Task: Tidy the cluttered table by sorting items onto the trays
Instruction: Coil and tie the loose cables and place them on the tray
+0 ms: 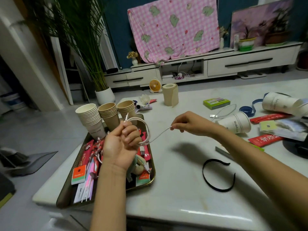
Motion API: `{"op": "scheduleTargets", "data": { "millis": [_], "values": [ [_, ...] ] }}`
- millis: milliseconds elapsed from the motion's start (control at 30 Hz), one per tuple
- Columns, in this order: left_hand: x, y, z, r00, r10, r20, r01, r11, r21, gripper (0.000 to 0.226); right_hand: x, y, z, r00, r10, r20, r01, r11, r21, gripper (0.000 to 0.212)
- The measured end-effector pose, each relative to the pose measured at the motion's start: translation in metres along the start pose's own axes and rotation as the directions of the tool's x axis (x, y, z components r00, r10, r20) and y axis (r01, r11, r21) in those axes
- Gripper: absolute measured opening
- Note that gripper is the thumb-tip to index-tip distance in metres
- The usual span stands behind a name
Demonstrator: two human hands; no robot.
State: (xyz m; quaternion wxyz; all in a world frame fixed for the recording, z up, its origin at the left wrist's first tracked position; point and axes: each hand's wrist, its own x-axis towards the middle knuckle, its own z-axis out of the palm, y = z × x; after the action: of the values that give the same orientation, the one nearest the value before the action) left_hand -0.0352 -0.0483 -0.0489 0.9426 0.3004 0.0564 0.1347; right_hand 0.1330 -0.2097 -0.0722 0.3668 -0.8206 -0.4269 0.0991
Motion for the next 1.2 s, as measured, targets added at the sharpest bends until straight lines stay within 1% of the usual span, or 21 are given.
{"op": "scheduleTargets", "data": {
  "millis": [100, 167, 267, 333, 367, 433, 467, 500, 533, 633, 700, 767, 800, 833, 900, 933, 967, 1000, 1067, 1133, 1200],
  "values": [
    [-0.008, -0.003, 0.011, 1.000, -0.025, 0.008, 0.024, 0.993, 0.117, 0.021, 0.016, -0.015, -0.006, 0.995, 0.014, -0.094, -0.026, 0.991, -0.135, 0.019],
    [-0.008, -0.008, 0.015, 1.000, -0.014, -0.023, 0.020, 0.957, 0.289, 0.021, 0.024, -0.032, -0.009, 0.982, -0.025, -0.190, -0.020, 0.972, -0.232, 0.030],
    [-0.005, -0.015, 0.019, 0.986, 0.109, -0.129, -0.027, 0.856, 0.517, 0.030, 0.030, -0.068, -0.004, 0.933, -0.170, -0.319, 0.058, 0.941, -0.332, 0.027],
    [-0.005, -0.016, 0.017, 0.951, 0.233, -0.202, -0.070, 0.800, 0.596, 0.033, 0.027, -0.094, 0.007, 0.881, -0.292, -0.372, 0.129, 0.905, -0.406, 0.024],
    [-0.006, -0.016, 0.016, 0.932, 0.279, -0.230, -0.089, 0.794, 0.601, 0.034, 0.023, -0.105, 0.014, 0.850, -0.363, -0.381, 0.167, 0.872, -0.460, 0.023],
    [-0.011, -0.010, 0.012, 0.891, 0.337, -0.303, -0.117, 0.817, 0.564, 0.034, 0.013, -0.127, 0.033, 0.766, -0.536, -0.355, 0.291, 0.781, -0.552, 0.019],
    [-0.012, -0.008, 0.010, 0.875, 0.336, -0.349, -0.114, 0.842, 0.527, 0.033, 0.006, -0.134, 0.042, 0.736, -0.594, -0.325, 0.349, 0.745, -0.569, 0.017],
    [-0.015, -0.001, 0.007, 0.861, 0.317, -0.398, -0.114, 0.882, 0.457, 0.033, 0.000, -0.142, 0.054, 0.726, -0.630, -0.276, 0.397, 0.712, -0.579, 0.018],
    [-0.017, 0.003, 0.006, 0.864, 0.280, -0.419, -0.111, 0.917, 0.383, 0.034, -0.005, -0.144, 0.063, 0.732, -0.645, -0.219, 0.425, 0.683, -0.594, 0.020],
    [-0.030, 0.023, -0.001, 0.901, 0.208, -0.380, -0.138, 0.969, 0.203, 0.034, -0.021, -0.149, 0.095, 0.752, -0.655, -0.072, 0.465, 0.606, -0.645, 0.032],
    [-0.037, 0.035, -0.007, 0.920, 0.180, -0.348, -0.199, 0.980, -0.020, 0.035, -0.032, -0.146, 0.107, 0.730, -0.681, -0.060, 0.508, 0.599, -0.619, 0.040],
    [-0.041, 0.044, -0.013, 0.927, 0.171, -0.333, -0.234, 0.959, -0.160, 0.036, -0.040, -0.140, 0.112, 0.686, -0.722, -0.086, 0.555, 0.596, -0.580, 0.035],
    [-0.045, 0.048, -0.015, 0.935, 0.178, -0.306, -0.246, 0.948, -0.200, 0.037, -0.042, -0.137, 0.111, 0.699, -0.710, -0.086, 0.571, 0.627, -0.530, 0.029],
    [-0.048, 0.051, -0.017, 0.947, 0.187, -0.260, -0.250, 0.939, -0.237, 0.036, -0.044, -0.134, 0.108, 0.744, -0.661, -0.096, 0.560, 0.696, -0.450, 0.021],
    [-0.054, 0.059, -0.022, 0.971, 0.187, -0.153, -0.221, 0.942, -0.254, 0.036, -0.041, -0.126, 0.099, 0.873, -0.483, -0.072, 0.454, 0.857, -0.245, 0.017],
    [-0.057, 0.061, -0.023, 0.979, 0.176, -0.102, -0.194, 0.958, -0.213, 0.036, -0.038, -0.121, 0.093, 0.920, -0.390, -0.042, 0.378, 0.911, -0.167, 0.018],
    [-0.060, 0.063, -0.023, 0.987, 0.151, -0.056, -0.158, 0.976, -0.149, 0.035, -0.035, -0.118, 0.085, 0.953, -0.302, -0.010, 0.299, 0.946, -0.124, 0.018],
    [-0.062, 0.063, -0.022, 0.993, 0.113, -0.022, -0.114, 0.991, -0.065, 0.034, -0.032, -0.116, 0.077, 0.971, -0.237, 0.007, 0.236, 0.963, -0.132, 0.019],
    [-0.064, 0.058, -0.016, 0.999, 0.044, 0.003, -0.044, 0.985, 0.167, 0.029, -0.024, -0.114, 0.059, 0.987, -0.157, -0.018, 0.150, 0.966, -0.209, 0.023],
    [-0.063, 0.049, -0.010, 0.999, 0.016, -0.029, -0.001, 0.892, 0.452, 0.028, -0.017, -0.116, 0.044, 0.990, -0.104, -0.094, 0.072, 0.952, -0.297, 0.029],
    [-0.060, 0.039, -0.007, 0.996, 0.025, -0.091, 0.039, 0.772, 0.635, 0.029, -0.014, -0.125, 0.039, 0.974, -0.104, -0.203, 0.030, 0.941, -0.338, 0.031]
  ]
}}
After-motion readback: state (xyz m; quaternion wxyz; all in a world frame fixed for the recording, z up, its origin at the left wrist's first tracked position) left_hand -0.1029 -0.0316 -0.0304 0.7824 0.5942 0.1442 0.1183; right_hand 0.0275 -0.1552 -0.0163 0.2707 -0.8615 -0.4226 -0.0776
